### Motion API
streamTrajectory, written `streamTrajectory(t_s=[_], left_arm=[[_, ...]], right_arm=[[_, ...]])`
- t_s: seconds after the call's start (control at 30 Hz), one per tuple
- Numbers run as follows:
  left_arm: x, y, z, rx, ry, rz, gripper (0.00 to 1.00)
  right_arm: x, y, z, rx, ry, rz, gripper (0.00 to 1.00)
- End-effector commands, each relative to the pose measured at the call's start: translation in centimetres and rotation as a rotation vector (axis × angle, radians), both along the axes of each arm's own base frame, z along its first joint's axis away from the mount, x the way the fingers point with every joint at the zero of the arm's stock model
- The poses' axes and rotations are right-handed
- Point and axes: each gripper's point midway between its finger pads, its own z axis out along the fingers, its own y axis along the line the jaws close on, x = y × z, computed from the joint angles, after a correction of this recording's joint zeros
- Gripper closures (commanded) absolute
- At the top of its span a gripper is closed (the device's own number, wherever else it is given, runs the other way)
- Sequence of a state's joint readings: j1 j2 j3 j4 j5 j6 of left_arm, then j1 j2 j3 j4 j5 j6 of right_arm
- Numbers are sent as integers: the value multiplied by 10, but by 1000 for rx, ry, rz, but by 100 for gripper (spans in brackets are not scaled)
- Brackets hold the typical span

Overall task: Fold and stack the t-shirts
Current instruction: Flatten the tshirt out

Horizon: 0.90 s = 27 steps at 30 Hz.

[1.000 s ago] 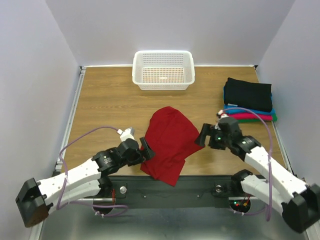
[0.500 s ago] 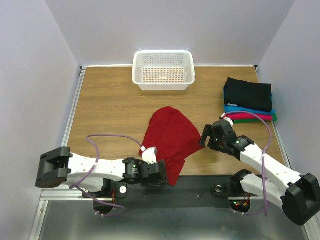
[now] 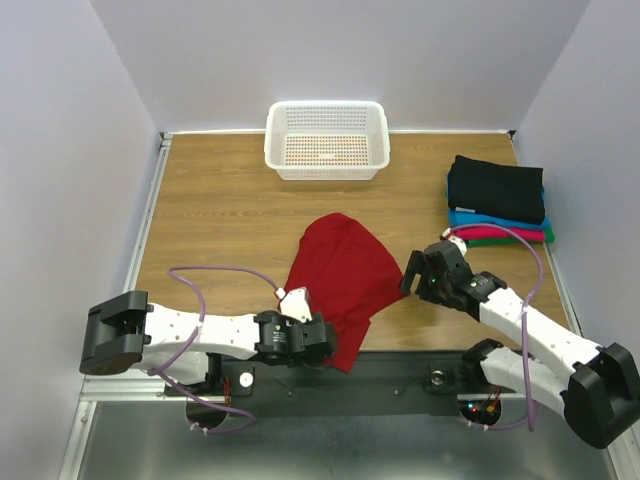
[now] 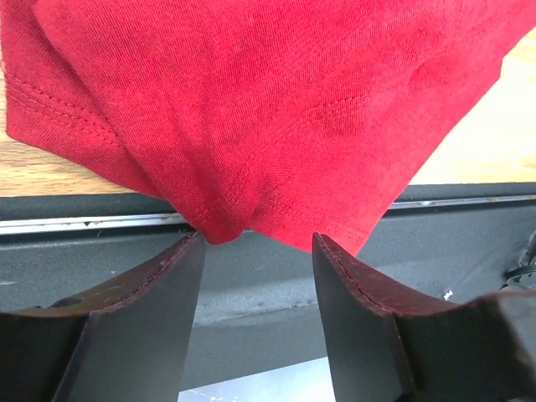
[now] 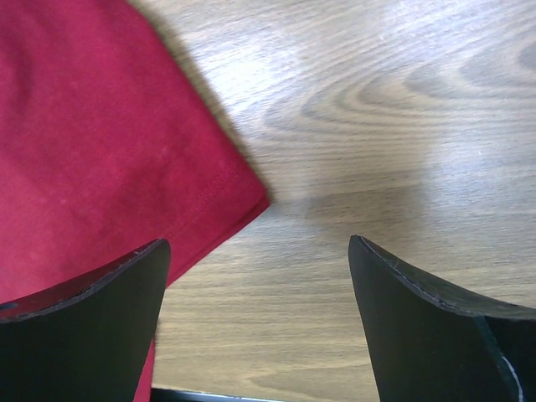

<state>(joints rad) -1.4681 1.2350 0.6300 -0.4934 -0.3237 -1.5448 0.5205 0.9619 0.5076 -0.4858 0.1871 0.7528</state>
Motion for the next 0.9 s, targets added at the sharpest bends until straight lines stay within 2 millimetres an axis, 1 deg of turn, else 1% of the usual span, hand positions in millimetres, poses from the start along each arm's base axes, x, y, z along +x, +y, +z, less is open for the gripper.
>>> streamTrajectory(t_s=[0.0, 0.03, 0.07, 0.1, 0.2, 0.23, 0.27, 0.3, 0.43, 0.47, 0.53, 0.57, 0.6, 0.63, 0.7, 0.87], left_arm=[[10, 11, -5, 39, -33, 45, 39], [11, 10, -6, 39, -36, 44, 41], [12, 7, -6, 30, -38, 44, 50], [14, 8, -7, 32, -39, 46, 51], [16, 10, -11, 54, -38, 45, 52], [17, 15, -15, 88, -33, 50, 52], [17, 15, -14, 96, -34, 49, 52], [18, 20, -17, 128, -32, 53, 52], [21, 21, -17, 147, -36, 63, 52], [21, 20, -17, 148, -38, 60, 62], [22, 16, -14, 146, -44, 55, 76], [23, 14, -13, 142, -46, 52, 90], [24, 11, -11, 137, -51, 51, 94], [24, 8, -9, 136, -55, 38, 97], [25, 3, -5, 128, -61, 23, 98], [25, -8, 7, 101, -72, -26, 99]], right_arm=[[8, -2, 0, -15, -30, -33, 7], [8, -2, 0, -14, -28, -35, 7], [8, -2, -1, -15, -24, -34, 7], [8, -2, -2, -19, -21, -32, 7], [8, -3, -2, -25, -23, -34, 7], [7, -3, -2, -24, -24, -32, 7], [7, -4, -3, -27, -24, -34, 7], [7, -4, -3, -25, -24, -33, 7], [5, -5, -6, -29, -17, -36, 7], [5, -5, -6, -29, -15, -36, 7], [5, -5, -7, -32, -11, -34, 8], [4, -6, -7, -33, -12, -35, 8], [4, -6, -9, -35, -7, -32, 8], [4, -6, -9, -39, -9, -30, 8], [4, -7, -10, -44, -6, -32, 8], [5, -6, -12, -50, 4, -33, 9]])
